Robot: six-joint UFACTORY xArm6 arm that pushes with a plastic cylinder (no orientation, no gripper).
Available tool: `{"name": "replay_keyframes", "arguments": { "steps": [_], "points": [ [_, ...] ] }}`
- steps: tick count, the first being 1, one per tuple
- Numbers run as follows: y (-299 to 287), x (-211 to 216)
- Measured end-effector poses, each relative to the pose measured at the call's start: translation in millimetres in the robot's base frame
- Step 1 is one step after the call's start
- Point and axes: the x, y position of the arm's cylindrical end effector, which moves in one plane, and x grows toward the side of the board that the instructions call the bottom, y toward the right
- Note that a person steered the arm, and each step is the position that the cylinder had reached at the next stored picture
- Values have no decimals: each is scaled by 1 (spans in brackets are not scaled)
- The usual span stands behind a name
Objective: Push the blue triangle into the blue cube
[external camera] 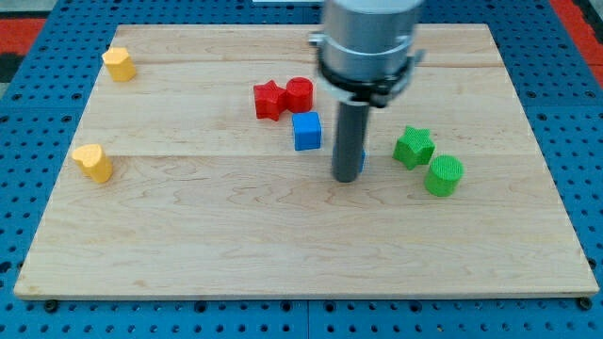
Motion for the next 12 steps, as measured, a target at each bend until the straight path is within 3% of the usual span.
{"name": "replay_keyframes", "arguments": {
  "steps": [1, 4, 5, 6, 7, 8, 9, 10, 11, 12],
  "points": [
    [-2, -2],
    [8, 52],
    [31, 45],
    [47, -4],
    [55, -25],
    [52, -26],
    [8, -27],
    [-9, -14],
    [8, 38],
    [9, 59]
  ]
}}
